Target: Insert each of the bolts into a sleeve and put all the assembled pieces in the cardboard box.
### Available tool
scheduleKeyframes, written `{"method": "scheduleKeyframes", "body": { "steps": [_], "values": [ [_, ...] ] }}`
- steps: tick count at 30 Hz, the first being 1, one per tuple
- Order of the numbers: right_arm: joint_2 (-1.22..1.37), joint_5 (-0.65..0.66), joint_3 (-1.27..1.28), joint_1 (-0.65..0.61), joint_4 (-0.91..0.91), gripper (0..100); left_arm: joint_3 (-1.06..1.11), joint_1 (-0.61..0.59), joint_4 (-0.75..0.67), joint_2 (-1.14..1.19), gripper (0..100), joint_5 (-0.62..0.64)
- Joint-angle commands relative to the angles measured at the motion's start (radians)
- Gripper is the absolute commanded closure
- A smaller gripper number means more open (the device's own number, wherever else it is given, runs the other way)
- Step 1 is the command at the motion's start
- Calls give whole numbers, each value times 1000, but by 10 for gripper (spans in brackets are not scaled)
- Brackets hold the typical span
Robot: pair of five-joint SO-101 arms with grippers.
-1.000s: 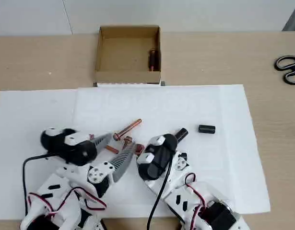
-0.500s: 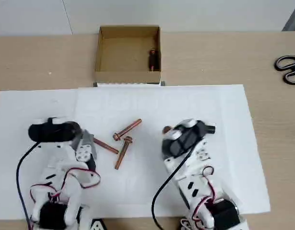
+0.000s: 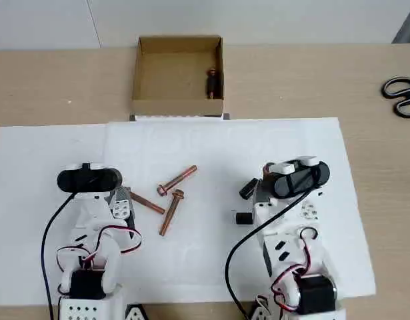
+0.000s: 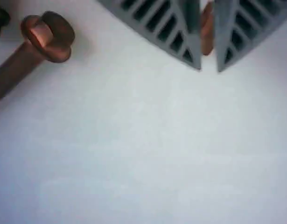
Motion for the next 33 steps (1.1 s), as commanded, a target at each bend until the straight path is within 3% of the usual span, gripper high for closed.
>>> {"method": "scheduleKeyframes", "body": {
  "steps": [1,6,17,24,33],
  "values": [
    [113,-5,-54,13,-101,996,-1,-2,-28,-11,994,-6],
    [495,-34,-262,13,-243,996,-1,0,-28,-11,994,-12],
    [1365,-40,-1077,8,-318,996,-1,-5,-28,-11,994,-8],
    [1742,-40,-1485,-50,-320,996,-1,-5,-23,-11,994,-6],
    [2135,-9,-1792,-130,-470,996,-5,-2,9,-11,994,-6]
  ]
}}
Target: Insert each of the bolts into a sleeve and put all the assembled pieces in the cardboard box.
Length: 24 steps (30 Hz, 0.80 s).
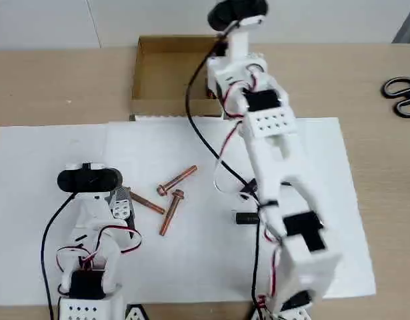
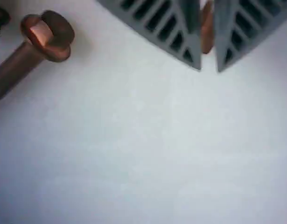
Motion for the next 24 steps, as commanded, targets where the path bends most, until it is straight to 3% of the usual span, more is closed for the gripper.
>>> {"method": "scheduleKeyframes", "body": {
  "steps": [1,13,20,24],
  "values": [
    [97,37,-155,-27,-58,996,-7,-2,14,-11,994,2],
    [464,157,-471,-84,-94,995,-7,-2,14,-11,994,2],
    [530,236,-542,-101,-87,990,-7,-2,14,-11,994,2],
    [527,295,-543,-107,-19,863,-7,-2,14,-11,994,2]
  ]
}}
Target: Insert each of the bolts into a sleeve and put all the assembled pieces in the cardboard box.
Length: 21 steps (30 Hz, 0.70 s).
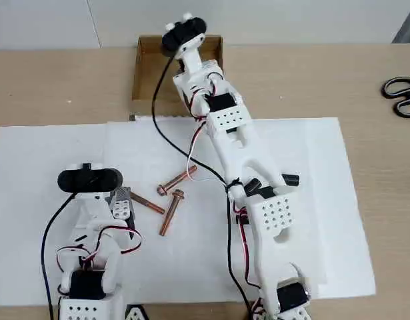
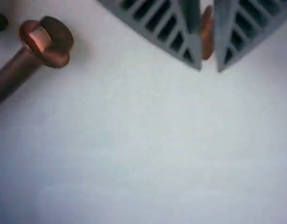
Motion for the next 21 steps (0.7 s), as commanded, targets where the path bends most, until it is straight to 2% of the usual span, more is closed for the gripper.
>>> {"method": "scheduleKeyframes", "body": {
  "steps": [1,4,11,21],
  "values": [
    [-30,40,-72,-7,48,825,-7,-2,3,-11,994,2],
    [-30,41,-74,-7,70,789,-7,-2,3,-11,994,2],
    [-85,40,-155,-4,102,870,-7,-2,3,-11,994,2],
    [-297,35,-189,54,599,880,-7,-3,3,-11,994,2]
  ]
}}
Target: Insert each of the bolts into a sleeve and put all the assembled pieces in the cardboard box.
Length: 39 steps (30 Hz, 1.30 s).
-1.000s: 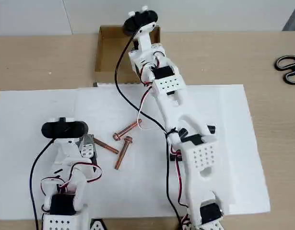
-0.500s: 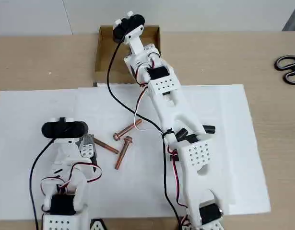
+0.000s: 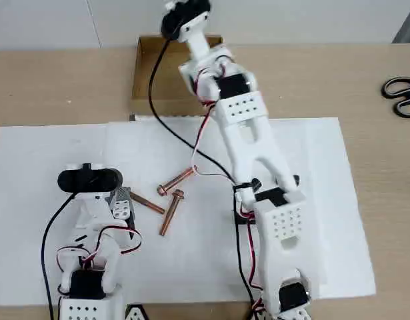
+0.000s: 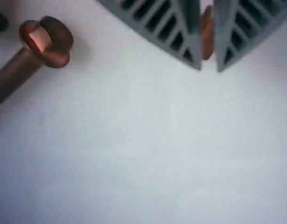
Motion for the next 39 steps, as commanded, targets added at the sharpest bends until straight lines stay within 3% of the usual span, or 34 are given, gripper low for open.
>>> {"method": "scheduleKeyframes", "body": {
  "steps": [1,8,12,19,30,39],
  "values": [
    [-140,2,-48,21,216,880,-7,-3,3,-11,994,2],
    [-225,-2,-48,58,602,880,-7,-5,3,-11,994,2],
    [-262,-77,-43,62,765,880,-7,-5,3,-11,994,3],
    [-309,-215,8,71,774,880,-7,-6,3,-11,994,3],
    [-538,-606,482,71,774,880,-7,-6,5,-11,994,3],
    [-613,-763,756,71,768,880,-7,-6,5,-11,994,3]
  ]
}}
